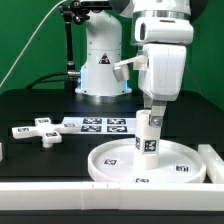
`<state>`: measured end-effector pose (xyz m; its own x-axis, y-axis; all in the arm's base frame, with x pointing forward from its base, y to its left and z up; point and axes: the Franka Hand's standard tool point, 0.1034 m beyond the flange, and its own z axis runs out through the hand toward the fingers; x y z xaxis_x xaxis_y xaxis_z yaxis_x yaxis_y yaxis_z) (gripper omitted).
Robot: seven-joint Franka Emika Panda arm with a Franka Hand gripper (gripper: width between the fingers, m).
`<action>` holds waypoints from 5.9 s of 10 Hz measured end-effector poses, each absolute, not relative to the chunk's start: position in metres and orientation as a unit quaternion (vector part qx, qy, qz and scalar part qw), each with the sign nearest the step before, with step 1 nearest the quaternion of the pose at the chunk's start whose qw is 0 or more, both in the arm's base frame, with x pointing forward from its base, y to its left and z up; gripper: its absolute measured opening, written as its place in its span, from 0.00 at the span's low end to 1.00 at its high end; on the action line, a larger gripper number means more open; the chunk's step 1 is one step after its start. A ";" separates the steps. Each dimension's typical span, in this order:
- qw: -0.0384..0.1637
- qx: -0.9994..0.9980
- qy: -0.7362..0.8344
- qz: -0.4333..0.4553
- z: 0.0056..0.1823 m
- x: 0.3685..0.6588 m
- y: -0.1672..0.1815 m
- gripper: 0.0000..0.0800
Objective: Assemble round table
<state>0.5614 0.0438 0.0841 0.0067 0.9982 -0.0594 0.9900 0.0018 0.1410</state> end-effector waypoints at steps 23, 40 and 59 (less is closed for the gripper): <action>0.045 0.949 0.312 0.020 0.086 0.555 0.058 0.80; 0.049 0.752 0.658 -0.006 0.073 0.539 0.043 0.51; -0.008 0.990 -0.137 -0.036 0.071 0.538 0.041 0.51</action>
Offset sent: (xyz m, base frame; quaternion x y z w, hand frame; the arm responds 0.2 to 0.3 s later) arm 0.0000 0.0000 0.0000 0.0000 0.0000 0.0000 1.0000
